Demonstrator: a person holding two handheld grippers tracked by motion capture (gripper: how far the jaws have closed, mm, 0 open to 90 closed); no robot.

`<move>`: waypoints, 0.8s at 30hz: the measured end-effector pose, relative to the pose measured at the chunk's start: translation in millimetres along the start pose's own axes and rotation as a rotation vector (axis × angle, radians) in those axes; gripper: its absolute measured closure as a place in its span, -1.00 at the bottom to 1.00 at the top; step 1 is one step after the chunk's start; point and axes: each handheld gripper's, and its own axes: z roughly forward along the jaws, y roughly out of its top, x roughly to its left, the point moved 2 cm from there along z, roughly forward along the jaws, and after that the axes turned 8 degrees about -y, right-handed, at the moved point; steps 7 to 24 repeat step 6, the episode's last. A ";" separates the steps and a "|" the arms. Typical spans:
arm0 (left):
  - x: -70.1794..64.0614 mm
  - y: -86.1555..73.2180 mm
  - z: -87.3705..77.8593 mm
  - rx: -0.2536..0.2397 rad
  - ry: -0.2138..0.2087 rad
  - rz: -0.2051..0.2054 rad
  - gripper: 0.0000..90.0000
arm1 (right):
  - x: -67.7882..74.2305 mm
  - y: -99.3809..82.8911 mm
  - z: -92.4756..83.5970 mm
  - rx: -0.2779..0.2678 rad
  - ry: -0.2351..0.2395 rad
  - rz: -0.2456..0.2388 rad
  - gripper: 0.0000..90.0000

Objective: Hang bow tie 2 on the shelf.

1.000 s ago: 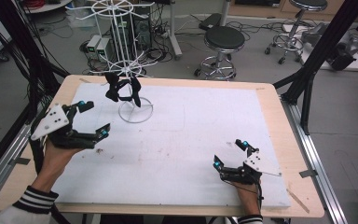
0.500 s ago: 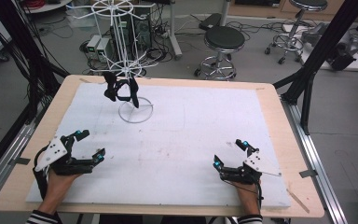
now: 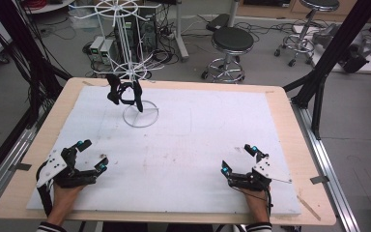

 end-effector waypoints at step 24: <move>-0.1 -0.1 -0.2 -0.002 0.005 0.002 -0.77 | 0.1 0.1 0.4 -0.006 -0.001 -0.011 -0.99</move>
